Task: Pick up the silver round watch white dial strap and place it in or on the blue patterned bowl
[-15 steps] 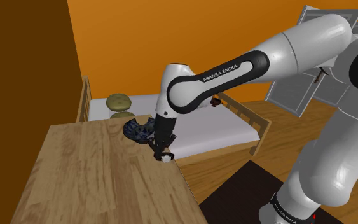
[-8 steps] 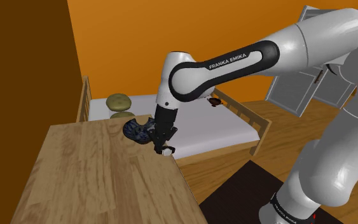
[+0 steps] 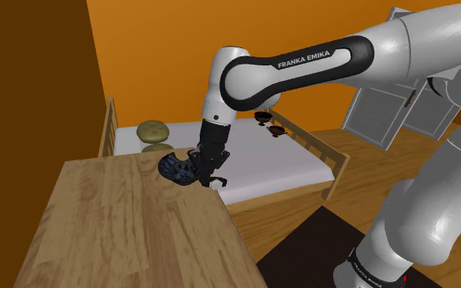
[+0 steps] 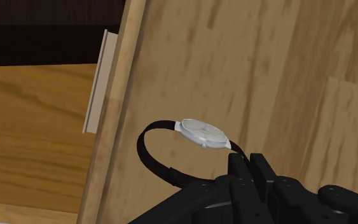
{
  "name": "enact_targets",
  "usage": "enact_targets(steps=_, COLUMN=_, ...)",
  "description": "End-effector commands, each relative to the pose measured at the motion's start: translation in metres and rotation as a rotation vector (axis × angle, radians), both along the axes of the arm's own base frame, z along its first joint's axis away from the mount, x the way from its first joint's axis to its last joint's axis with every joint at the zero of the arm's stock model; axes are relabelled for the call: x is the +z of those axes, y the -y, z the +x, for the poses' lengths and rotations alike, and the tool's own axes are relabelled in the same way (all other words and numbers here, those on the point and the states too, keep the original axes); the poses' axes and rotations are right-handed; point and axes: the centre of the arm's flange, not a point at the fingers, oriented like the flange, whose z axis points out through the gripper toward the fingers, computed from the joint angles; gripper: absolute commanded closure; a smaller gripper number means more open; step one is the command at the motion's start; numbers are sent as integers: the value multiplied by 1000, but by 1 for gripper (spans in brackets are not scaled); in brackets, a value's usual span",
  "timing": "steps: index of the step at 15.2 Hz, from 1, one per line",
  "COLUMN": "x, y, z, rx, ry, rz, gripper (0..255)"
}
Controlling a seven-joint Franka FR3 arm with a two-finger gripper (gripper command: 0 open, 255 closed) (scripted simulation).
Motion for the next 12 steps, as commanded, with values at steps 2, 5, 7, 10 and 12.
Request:
enact_targets(steps=2, x=15, y=0, z=0, rx=0, ry=0, rz=0, gripper=255)
enact_targets(steps=5, x=31, y=0, z=0, rx=0, ry=0, rz=0, gripper=255)
enact_targets(steps=7, x=34, y=1, z=26, rx=0, ry=0, rz=0, gripper=255)
enact_targets(steps=10, x=37, y=2, z=66, rx=0, ry=0, rz=0, gripper=255)
enact_targets(steps=12, x=40, y=2, z=92, rx=0, ry=0, rz=0, gripper=255)
